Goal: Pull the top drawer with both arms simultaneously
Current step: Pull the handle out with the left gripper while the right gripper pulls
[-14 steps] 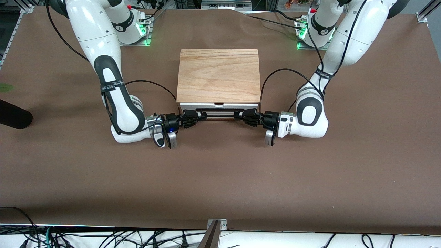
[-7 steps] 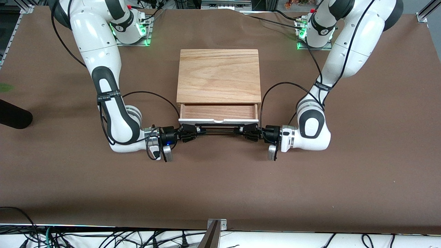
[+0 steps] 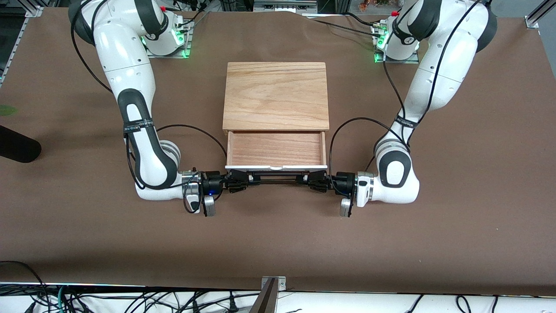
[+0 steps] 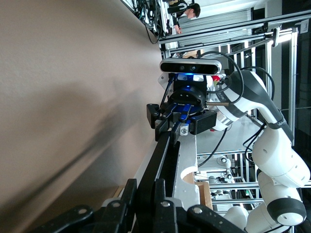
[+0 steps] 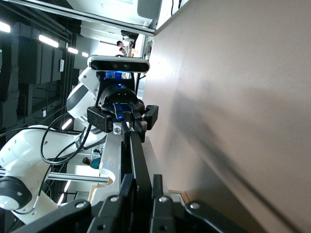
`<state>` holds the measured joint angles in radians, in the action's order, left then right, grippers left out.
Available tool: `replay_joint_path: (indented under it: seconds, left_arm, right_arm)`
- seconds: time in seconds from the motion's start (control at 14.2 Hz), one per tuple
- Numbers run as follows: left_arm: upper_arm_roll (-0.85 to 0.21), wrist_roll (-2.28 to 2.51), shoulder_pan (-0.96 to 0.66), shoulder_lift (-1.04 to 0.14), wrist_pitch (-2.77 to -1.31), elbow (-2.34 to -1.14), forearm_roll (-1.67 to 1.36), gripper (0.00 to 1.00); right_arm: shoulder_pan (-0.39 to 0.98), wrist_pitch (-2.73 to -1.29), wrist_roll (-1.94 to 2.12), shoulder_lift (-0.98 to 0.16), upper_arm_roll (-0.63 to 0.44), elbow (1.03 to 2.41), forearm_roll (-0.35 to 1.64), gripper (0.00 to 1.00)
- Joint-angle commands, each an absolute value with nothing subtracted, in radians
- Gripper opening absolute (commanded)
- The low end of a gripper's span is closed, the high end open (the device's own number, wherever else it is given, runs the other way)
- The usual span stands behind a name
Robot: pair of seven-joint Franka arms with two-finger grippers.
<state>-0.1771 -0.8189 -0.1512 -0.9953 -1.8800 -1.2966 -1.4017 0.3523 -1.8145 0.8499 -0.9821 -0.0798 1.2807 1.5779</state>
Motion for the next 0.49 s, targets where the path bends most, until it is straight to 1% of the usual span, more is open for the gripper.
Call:
replay_joint_path:
  seconds: [0.0,0.14,0.42]
  left_arm:
    - [-0.126,-0.762,-0.14,-1.071,-1.927,-1.168,-1.361,0.02]
    - [-0.126,-0.746,-0.14,-1.089,-1.927,-1.137,-1.361,0.02]
    - [-0.126,-0.744,-0.14,-1.094,-1.928,-1.134,-1.361,0.02]
  right_arm:
    - [0.325,-1.782,0.811,-0.976,-0.084,1.266,1.569,0.0]
    - [0.325,-1.789,0.811,-0.983,-0.084,1.264,1.569,0.0]
    - [0.325,-1.789,0.813,-1.003,-0.084,1.261,1.569,0.0]
